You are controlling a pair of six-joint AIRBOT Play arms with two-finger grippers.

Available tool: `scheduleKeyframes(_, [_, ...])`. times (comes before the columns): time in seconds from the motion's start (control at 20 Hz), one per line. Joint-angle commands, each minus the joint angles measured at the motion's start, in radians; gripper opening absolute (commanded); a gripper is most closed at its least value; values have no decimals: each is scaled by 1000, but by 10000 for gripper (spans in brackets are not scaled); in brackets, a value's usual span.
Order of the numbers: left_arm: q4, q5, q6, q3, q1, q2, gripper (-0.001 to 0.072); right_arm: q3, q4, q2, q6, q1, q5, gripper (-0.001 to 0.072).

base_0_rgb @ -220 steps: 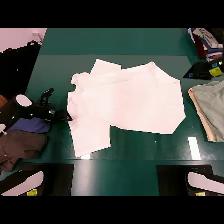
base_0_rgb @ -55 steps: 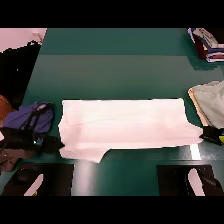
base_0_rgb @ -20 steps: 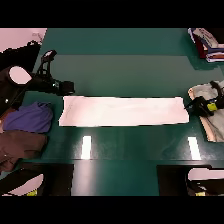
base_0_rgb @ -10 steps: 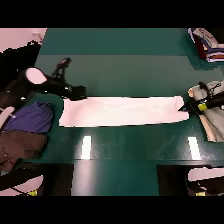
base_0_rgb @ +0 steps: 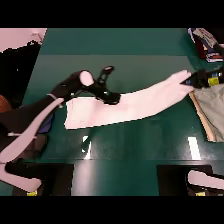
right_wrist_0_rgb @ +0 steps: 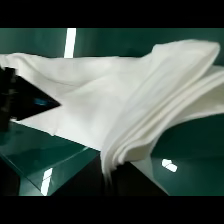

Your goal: Fold the shirts.

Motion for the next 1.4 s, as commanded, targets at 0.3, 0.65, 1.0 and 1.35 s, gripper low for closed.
scheduleKeyframes(0.3, [-5,-14,-27,171,-82,-198,22,246,45,34,58,359,-90,15])
scheduleKeyframes(0.65, [3,-63,-19,172,-60,-187,22,256,51,34,57,414,-126,15])
scheduleKeyframes(1.0, [156,-179,-18,171,160,8,23,256,56,21,4,563,-211,16])
scheduleKeyframes(1.35, [221,-249,34,171,469,308,23,347,80,-247,-119,960,-474,21])
